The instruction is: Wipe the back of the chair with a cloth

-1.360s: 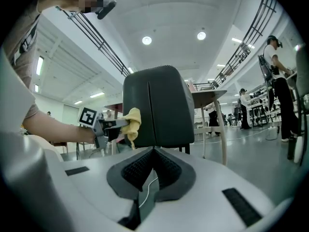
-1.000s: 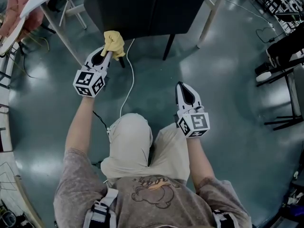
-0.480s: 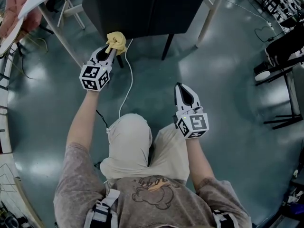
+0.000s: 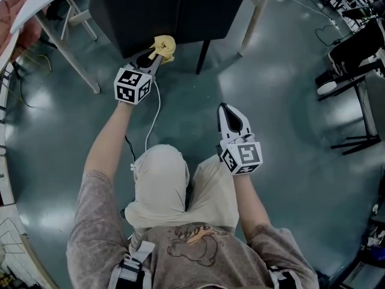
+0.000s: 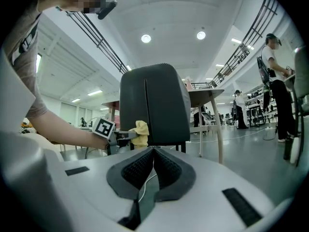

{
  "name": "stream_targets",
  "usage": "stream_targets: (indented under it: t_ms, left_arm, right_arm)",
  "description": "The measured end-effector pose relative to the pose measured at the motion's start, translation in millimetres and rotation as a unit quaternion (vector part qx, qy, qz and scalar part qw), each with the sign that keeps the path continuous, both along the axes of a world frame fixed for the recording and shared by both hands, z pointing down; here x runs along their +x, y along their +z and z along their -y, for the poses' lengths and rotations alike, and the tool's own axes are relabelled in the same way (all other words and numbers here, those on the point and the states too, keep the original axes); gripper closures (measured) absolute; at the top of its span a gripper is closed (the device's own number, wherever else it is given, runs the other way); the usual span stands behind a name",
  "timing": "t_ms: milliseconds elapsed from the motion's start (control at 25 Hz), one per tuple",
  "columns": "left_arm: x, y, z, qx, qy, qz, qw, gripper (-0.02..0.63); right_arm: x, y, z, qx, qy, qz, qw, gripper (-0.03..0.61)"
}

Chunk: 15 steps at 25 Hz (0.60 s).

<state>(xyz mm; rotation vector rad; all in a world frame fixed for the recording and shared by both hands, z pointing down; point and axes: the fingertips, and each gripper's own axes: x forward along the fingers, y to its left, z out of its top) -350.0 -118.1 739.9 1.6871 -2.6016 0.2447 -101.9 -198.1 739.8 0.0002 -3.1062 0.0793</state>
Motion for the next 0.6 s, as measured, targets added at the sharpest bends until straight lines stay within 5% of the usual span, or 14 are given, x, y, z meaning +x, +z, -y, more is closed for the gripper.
stream_targets:
  t_ms: [600]
  left_arm:
    - [25, 4, 121, -0.016, 0.083, 0.002, 0.9964, 0.555]
  right_arm:
    - [5, 10, 11, -0.001, 0.025, -0.010, 1.000, 0.552]
